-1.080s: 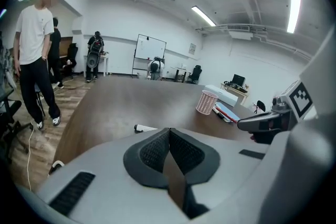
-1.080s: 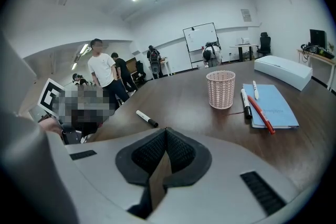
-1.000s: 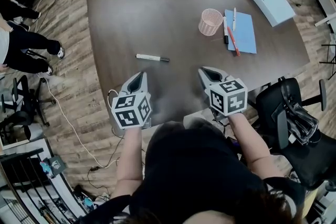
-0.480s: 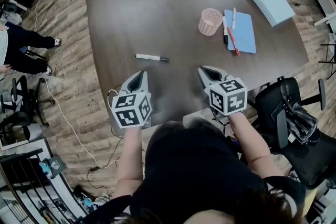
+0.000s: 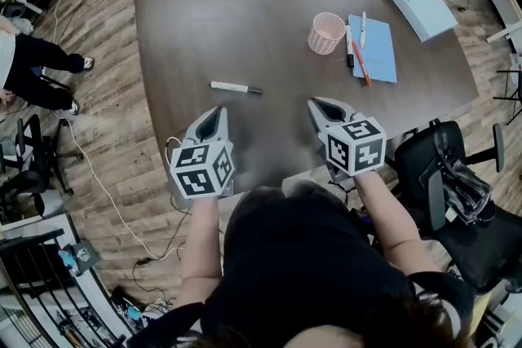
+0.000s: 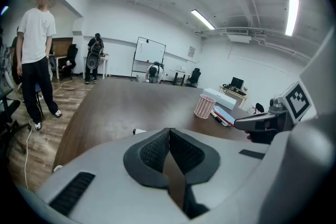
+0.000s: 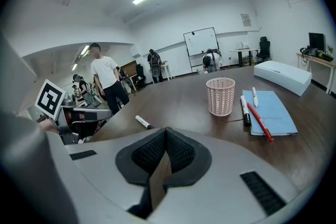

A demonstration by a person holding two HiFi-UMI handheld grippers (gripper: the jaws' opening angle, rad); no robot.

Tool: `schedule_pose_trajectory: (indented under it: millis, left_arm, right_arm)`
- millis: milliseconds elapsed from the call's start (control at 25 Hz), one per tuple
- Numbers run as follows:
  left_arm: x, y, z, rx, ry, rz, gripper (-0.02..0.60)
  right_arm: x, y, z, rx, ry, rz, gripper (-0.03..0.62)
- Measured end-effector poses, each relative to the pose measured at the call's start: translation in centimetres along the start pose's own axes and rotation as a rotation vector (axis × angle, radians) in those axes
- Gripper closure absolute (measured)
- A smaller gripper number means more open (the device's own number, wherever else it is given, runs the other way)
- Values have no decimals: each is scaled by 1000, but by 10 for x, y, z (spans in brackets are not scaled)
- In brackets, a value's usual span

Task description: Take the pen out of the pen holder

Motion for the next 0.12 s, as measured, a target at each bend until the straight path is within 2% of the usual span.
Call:
schedule_pose_trajectory:
  millis: [120]
  left_arm:
    - [2, 2, 2, -1, -5, 0, 552]
  right_arm:
    - [2, 0, 0, -5, -1, -1, 577]
Point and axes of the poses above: the fingertips, and each gripper's own axes: z backward along the fingers, x to its left, y out of its underside, the point moved 1 cm from there along z, backward along the fingers, and after that the axes turned 2 degrees about x, right-handed, at the moved point
